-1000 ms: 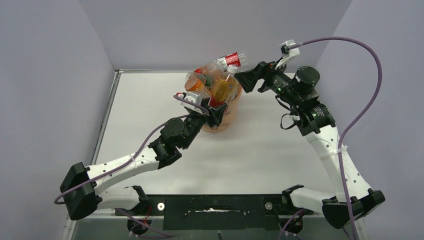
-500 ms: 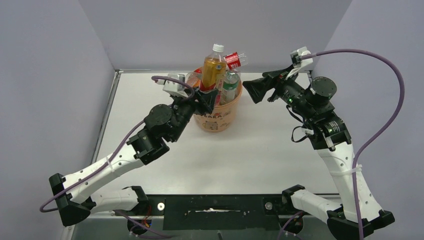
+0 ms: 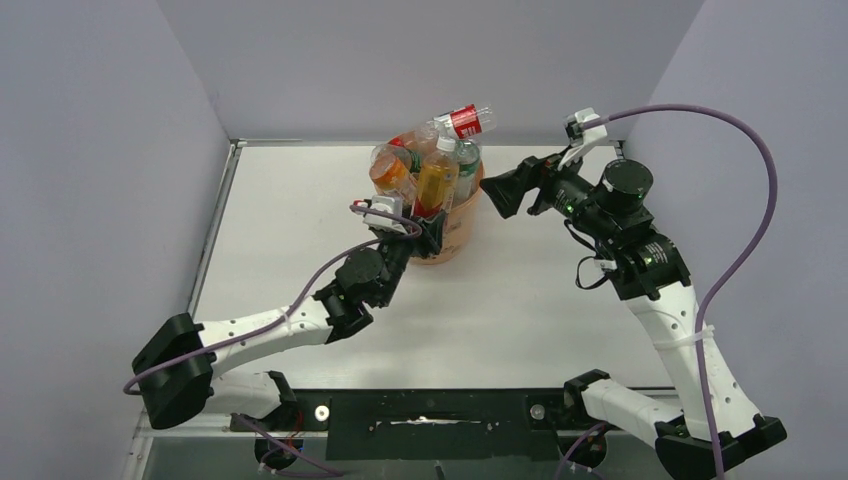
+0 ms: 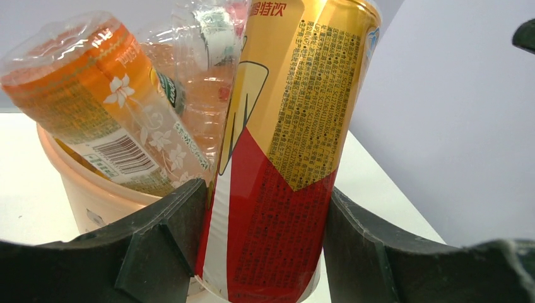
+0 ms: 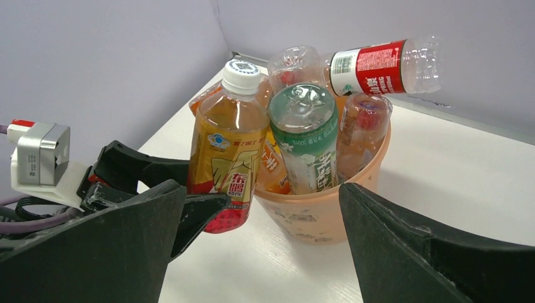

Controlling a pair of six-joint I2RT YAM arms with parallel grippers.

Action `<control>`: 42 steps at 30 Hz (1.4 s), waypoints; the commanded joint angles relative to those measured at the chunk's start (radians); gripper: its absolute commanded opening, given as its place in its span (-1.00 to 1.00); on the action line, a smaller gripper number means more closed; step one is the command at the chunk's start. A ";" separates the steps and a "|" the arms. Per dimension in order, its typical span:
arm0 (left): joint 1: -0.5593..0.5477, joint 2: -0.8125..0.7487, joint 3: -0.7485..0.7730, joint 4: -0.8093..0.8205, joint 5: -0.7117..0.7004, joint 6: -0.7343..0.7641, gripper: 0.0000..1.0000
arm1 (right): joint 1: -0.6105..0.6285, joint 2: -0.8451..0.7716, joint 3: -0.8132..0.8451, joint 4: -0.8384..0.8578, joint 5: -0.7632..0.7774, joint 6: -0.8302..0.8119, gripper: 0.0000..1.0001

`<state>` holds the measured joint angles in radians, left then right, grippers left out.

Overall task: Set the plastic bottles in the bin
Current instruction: Place the plastic bottle in the trash bin.

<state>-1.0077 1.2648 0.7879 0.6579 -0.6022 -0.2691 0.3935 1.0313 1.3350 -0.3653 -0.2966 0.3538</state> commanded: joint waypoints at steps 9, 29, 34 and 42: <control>-0.062 0.091 -0.046 0.530 -0.141 0.169 -0.17 | -0.001 -0.056 -0.043 0.004 0.019 -0.031 0.96; -0.119 0.332 -0.004 0.952 -0.220 0.478 -0.03 | 0.003 -0.070 -0.117 0.030 -0.023 0.000 1.00; -0.148 0.306 0.020 0.871 -0.172 0.486 -0.03 | 0.019 -0.049 -0.084 0.060 -0.051 0.008 0.95; -0.203 0.053 0.074 0.323 0.004 0.225 -0.05 | 0.102 -0.049 -0.053 0.059 -0.072 -0.017 0.69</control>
<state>-1.1984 1.4891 0.7822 1.2396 -0.7395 0.1257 0.4599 1.0100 1.2457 -0.3672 -0.3447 0.3473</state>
